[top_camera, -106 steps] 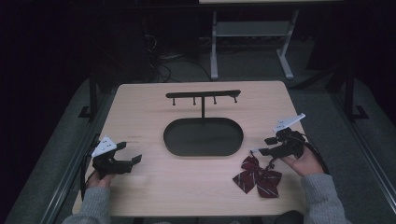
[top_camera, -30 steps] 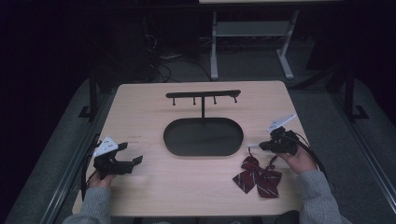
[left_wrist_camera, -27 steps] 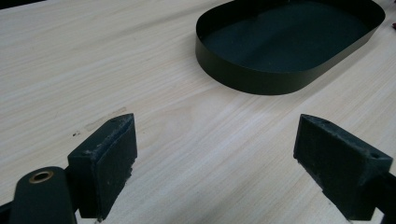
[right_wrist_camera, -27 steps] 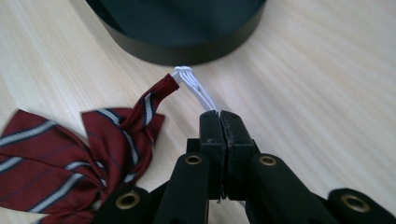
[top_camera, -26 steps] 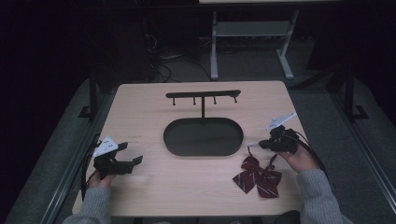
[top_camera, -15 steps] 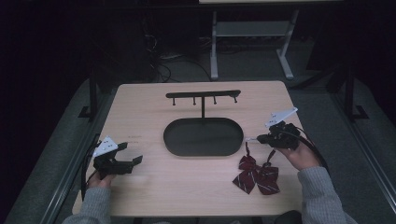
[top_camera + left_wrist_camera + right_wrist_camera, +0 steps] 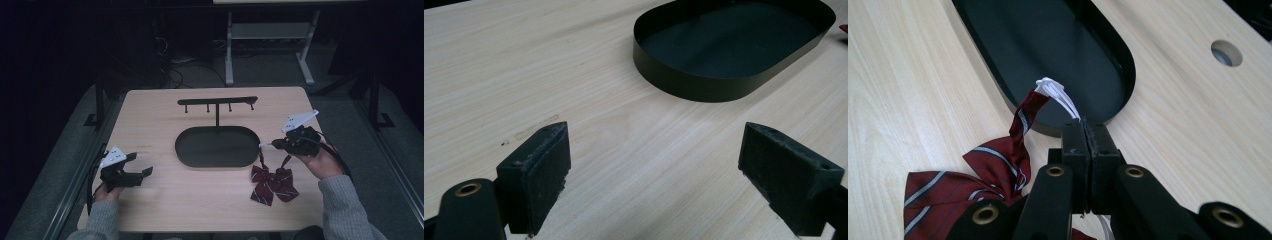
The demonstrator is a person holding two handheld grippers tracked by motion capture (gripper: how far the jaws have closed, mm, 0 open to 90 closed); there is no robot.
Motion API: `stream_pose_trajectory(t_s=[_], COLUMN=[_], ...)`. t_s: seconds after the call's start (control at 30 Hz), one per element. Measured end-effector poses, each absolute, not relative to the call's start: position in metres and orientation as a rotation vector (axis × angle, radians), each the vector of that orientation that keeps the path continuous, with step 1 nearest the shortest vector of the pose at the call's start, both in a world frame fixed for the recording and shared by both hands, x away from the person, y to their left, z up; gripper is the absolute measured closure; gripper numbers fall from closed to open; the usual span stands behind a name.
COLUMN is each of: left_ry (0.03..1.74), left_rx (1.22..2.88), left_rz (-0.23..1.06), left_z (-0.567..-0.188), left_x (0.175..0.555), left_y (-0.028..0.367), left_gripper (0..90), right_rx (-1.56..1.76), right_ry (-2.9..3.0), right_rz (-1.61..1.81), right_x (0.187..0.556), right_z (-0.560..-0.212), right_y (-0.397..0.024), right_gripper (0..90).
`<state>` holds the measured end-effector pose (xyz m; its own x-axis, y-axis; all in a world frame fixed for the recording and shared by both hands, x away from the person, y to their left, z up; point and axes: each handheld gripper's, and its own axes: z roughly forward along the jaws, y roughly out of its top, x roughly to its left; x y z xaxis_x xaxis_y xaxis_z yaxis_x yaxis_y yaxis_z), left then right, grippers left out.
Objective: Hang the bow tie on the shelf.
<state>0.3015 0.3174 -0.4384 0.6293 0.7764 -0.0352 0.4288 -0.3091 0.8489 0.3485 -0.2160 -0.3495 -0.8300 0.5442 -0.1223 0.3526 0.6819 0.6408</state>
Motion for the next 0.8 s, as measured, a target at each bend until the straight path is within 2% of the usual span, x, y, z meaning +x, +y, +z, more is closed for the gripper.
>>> stream_pose_trajectory(t_s=[0.8], left_ry=[0.953], left_rx=[1.941], left_rz=[0.488], left_z=[-0.439], left_x=[0.303], left_y=[0.318], left_gripper=[13.0], right_rx=[0.577], right_ry=[2.580], right_rz=[0.956], right_x=[0.351], right_z=[-0.313], right_y=[-0.185], right_gripper=[88.4])
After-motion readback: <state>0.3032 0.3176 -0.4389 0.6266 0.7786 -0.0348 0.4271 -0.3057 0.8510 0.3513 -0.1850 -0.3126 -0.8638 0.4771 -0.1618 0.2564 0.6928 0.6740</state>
